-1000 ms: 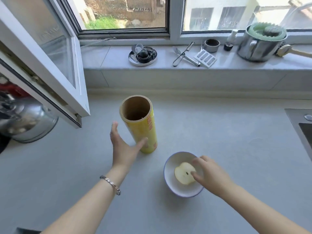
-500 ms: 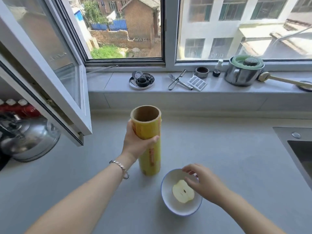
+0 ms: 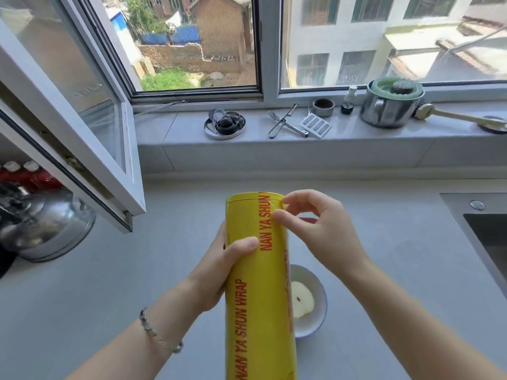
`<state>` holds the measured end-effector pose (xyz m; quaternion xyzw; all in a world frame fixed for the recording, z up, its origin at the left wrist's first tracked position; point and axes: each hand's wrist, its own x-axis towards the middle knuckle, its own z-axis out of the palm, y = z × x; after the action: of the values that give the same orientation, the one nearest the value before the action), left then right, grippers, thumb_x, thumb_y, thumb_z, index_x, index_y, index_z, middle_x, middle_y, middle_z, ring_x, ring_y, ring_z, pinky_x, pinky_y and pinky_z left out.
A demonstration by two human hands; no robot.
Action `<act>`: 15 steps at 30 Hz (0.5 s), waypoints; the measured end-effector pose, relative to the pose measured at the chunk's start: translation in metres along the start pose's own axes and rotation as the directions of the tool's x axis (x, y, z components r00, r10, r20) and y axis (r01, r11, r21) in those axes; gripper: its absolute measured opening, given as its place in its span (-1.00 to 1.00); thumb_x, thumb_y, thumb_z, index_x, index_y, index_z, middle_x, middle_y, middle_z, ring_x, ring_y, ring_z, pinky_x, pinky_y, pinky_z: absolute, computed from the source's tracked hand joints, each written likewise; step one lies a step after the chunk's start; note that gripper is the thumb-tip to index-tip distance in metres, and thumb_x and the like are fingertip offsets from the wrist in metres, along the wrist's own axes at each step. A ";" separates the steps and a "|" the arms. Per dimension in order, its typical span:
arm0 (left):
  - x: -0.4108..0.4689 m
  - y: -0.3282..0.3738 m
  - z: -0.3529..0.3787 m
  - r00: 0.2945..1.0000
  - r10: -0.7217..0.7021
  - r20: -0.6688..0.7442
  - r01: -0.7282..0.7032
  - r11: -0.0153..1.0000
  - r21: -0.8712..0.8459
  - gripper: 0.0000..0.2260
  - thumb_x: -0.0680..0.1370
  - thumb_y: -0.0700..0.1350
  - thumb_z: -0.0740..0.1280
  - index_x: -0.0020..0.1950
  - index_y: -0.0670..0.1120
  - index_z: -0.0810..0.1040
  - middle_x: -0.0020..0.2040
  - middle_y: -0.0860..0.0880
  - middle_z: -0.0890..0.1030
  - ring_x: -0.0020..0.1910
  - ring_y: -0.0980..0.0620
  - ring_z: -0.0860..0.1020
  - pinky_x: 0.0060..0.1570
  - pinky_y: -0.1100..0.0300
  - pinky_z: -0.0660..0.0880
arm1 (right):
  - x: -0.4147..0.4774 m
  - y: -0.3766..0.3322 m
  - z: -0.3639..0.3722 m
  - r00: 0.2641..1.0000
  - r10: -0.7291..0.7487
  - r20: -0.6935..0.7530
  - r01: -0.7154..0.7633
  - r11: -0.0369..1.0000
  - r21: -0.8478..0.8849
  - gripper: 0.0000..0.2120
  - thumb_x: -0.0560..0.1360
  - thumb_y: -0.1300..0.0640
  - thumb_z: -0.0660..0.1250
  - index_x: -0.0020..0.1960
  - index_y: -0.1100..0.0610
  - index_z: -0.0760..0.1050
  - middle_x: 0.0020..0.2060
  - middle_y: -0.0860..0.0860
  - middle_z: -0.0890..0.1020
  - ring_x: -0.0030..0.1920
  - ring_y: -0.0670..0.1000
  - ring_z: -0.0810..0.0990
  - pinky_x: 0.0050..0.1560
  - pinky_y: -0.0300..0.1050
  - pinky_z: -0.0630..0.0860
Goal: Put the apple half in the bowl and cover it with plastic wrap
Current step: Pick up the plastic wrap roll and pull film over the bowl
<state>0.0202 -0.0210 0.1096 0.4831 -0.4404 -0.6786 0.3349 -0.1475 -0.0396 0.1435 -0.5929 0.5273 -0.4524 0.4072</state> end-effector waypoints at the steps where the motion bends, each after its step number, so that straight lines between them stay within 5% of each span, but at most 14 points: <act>1: 0.002 -0.003 0.001 1.000 0.003 -0.019 -0.002 1.000 0.020 -0.04 -0.01 0.35 0.51 0.33 0.11 0.30 0.16 -0.11 0.58 0.04 -0.11 0.64 -0.12 0.00 0.61 | -0.001 0.003 0.000 1.000 0.009 -0.014 -0.010 1.000 -0.013 -0.86 0.34 0.10 0.46 -0.17 -0.02 0.51 -0.25 -0.07 0.62 -0.19 -0.12 0.59 -0.16 -0.29 0.55; 8: 0.006 -0.012 0.008 0.995 0.036 -0.092 -0.024 0.991 0.129 -0.23 0.12 0.22 0.42 0.29 0.18 0.27 0.14 0.02 0.55 0.01 -0.04 0.63 -0.14 0.11 0.63 | -0.009 0.022 -0.009 0.998 0.059 -0.031 -0.061 0.997 -0.057 -0.94 0.38 0.10 0.42 -0.24 -0.02 0.55 -0.29 -0.12 0.64 -0.27 -0.19 0.59 -0.18 -0.35 0.55; 15: 0.000 -0.021 0.011 0.997 0.010 -0.075 0.002 0.989 0.146 -0.35 0.22 0.15 0.41 0.27 0.21 0.26 0.14 0.04 0.54 0.03 -0.03 0.62 -0.10 0.09 0.63 | -0.017 0.031 -0.013 0.994 0.009 0.110 0.002 0.995 -0.100 -0.84 0.45 0.20 0.33 -0.28 0.01 0.48 -0.26 -0.03 0.58 -0.25 -0.19 0.54 -0.23 -0.43 0.49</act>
<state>0.0089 -0.0099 0.0916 0.5309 -0.4768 -0.6250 0.3165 -0.1684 -0.0261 0.1151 -0.6357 0.5270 -0.3913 0.4062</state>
